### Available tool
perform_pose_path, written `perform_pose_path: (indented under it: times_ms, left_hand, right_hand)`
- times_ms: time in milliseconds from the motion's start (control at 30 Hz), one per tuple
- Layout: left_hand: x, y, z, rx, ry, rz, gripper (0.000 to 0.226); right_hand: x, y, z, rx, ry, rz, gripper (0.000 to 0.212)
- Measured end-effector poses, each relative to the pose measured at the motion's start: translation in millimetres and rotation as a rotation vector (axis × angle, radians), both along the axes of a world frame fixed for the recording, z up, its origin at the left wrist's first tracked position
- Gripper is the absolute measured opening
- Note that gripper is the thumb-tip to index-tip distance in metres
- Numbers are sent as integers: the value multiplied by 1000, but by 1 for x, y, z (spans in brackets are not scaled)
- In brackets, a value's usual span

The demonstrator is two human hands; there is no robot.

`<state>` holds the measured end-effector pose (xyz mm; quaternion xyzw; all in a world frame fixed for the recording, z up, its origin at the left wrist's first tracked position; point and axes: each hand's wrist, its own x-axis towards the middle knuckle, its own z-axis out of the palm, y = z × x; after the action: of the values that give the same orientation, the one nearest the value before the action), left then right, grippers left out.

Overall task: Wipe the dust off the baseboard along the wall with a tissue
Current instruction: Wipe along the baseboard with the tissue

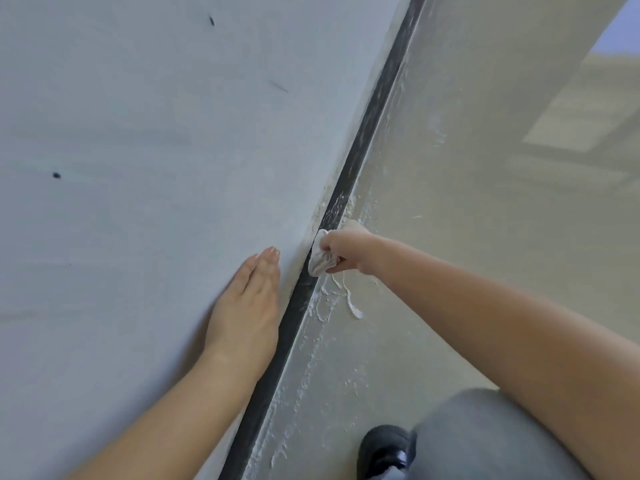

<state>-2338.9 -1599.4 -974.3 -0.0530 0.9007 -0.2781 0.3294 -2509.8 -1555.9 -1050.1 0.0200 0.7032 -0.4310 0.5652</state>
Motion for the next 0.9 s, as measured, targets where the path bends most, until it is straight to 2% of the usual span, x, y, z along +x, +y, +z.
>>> perform_pose_path:
  times_ms: [100,267,400,533,600,733,900]
  left_hand:
    - [-21,-3,1,15,88,19,59]
    - [-51,-10,-3,106,266,58,62]
    - [-76,-18,-25,53,322,-6,59]
    - [-92,-30,-51,-45,404,-112,68]
    - [-98,-30,-62,-104,379,-137,64]
    - [-106,-34,-73,-191,382,-164,61]
    - [-91,-29,-70,-287,253,-185,67]
  right_hand:
    - [-32,-10,19,-6,115,160,11]
    - [-85,-18,52,1,249,300,9]
    - [-108,-5,35,61,289,498,9]
    - [-104,14,-9,34,255,573,12]
    - [-94,23,-36,0,173,539,14]
    - [-58,32,-74,-79,-117,309,8]
    - [-6,25,-90,-58,-374,234,13]
